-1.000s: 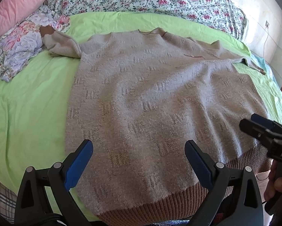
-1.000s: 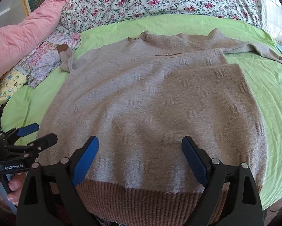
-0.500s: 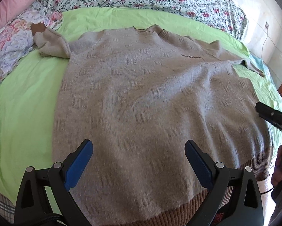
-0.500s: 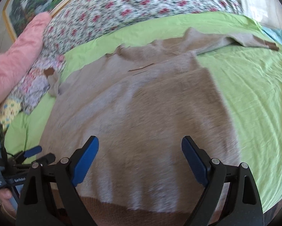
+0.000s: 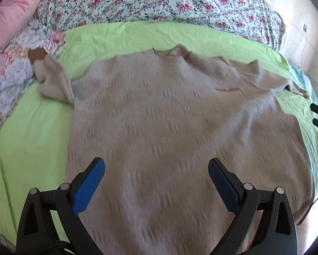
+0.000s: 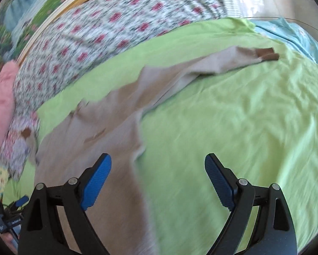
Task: Fold small clothes
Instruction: 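Move the right gripper to the brown sleeve cuff and grasp it, then carry the cuff with the right gripper across the sweater body and release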
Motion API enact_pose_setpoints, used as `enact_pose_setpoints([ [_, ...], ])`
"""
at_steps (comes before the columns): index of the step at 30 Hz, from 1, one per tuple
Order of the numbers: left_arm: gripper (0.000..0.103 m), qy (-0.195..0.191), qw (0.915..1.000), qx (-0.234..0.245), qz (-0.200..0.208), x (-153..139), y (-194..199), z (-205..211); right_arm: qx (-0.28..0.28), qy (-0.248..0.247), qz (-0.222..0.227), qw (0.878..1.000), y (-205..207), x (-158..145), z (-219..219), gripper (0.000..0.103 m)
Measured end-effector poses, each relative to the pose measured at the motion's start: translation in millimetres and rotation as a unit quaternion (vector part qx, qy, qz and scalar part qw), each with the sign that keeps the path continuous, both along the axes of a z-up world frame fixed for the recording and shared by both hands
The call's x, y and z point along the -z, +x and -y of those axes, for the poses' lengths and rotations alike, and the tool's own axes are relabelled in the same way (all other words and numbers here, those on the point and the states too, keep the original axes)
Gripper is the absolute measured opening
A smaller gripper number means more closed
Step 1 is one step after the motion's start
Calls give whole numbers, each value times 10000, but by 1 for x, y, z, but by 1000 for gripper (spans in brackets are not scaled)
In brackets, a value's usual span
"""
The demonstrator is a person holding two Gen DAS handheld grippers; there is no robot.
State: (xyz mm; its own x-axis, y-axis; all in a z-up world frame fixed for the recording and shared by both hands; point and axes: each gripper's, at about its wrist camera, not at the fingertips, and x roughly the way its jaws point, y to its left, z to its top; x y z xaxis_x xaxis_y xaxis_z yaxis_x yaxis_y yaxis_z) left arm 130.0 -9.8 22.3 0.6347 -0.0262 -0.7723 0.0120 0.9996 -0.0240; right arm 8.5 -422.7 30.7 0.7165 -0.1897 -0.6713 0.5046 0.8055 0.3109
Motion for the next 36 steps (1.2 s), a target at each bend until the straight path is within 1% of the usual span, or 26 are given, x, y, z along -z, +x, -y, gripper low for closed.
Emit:
enact_pose_setpoints([
  [1, 98, 5, 10000, -6, 6, -2, 7, -1, 130, 158, 96, 9997, 0, 0, 21, 90],
  [3, 98, 33, 10000, -15, 20, -4, 22, 0, 398, 351, 92, 9985, 2, 1, 54, 90],
  [5, 98, 63, 10000, -29, 10, -5, 39, 3, 641, 277, 119, 9975, 0, 0, 86, 89],
  [7, 98, 60, 10000, -30, -22, -6, 54, 6, 966, 227, 66, 9950, -2, 0, 121, 77],
  [8, 98, 62, 10000, -27, -34, -5, 61, 9, 1090, 313, 142, 9935, -5, 0, 139, 75],
  [9, 98, 72, 10000, -25, -46, -5, 66, 12, 1226, 401, 180, 9915, -4, 2, 154, 73],
  [10, 98, 83, 9999, -17, -64, -3, 73, 16, 1438, 638, 193, 9874, 15, 8, 174, 71],
  [11, 98, 91, 9999, -8, -84, -1, 79, 20, 1577, 710, 263, 9846, 12, 8, 189, 71],
  [14, 98, 74, 9998, 16, -209, 8, 95, 29, 2019, 709, 138, 9767, 22, 16, 230, 70],
  [15, 98, 60, 9997, 26, -243, 10, 98, 31, 2181, 758, 88, 9729, 24, 21, 245, 67],
  [16, 98, 59, 9996, 48, -281, 13, 103, 35, 2325, 843, 35, 9689, 23, 28, 259, 60],
  [17, 98, 76, 9995, 74, -305, 16, 106, 37, 2418, 944, 47, 9657, 24, 34, 270, 57],
  [18, 98, 97, 9994, 95, -322, 18, 108, 40, 2462, 993, 77, 9641, 28, 38, 278, 49],
  [19, 98, 117, 9993, 116, -339, 20, 111, 42, 2505, 989, 60, 9630, 29, 41, 283, 37],
  [20, 98, 122, 9992, 128, -362, 22, 113, 42, 2508, 966, 44, 9632, 30, 41, 285, 30],
  [21, 98, 122, 9990, 134, -398, 25, 114, 43, 2456, 952, 65, 9647, 33, 40, 283, 16],
  [22, 98, 87, 9991, 137, -402, 25, 115, 42, 2368, 890, 113, 9674, 34, 36, 279, 10],
  [24, 98, 16, 9992, 128, -389, 25, 116, 40, 2166, 596, 201, 9742, 38, 20, 263, 9],
  [27, 98, -87, 9992, 110, -363, 24, 114, 35, 1627, 490, 498, 9842, 53, -7, 226, 9],
  [29, 98, -123, 9993, 89, -342, 23, 109, 29, 1136, 480, 709, 9898, 65, -28, 191, 9],
  [31, 98, -184, 9994, 30, -281, 21, 102, 21, 500, 540, 858, 9936, 83, -47, 148, 9],
  [32, 98, -243, 9993, -12, -271, 20, 99, 15, 150, 613, 953, 9934, 94, -55, 126, 9],
  [34, 98, -392, 9988, -89, -285, 20, 94, 3, -528, 898, 1113, 9883, 117, -63, 83, 9],
  [36, 98, -573, 9978, -172, -285, 19, 88, -12, -1191, 1272, 1158, 9779, 147, -62, 31, 9],
])
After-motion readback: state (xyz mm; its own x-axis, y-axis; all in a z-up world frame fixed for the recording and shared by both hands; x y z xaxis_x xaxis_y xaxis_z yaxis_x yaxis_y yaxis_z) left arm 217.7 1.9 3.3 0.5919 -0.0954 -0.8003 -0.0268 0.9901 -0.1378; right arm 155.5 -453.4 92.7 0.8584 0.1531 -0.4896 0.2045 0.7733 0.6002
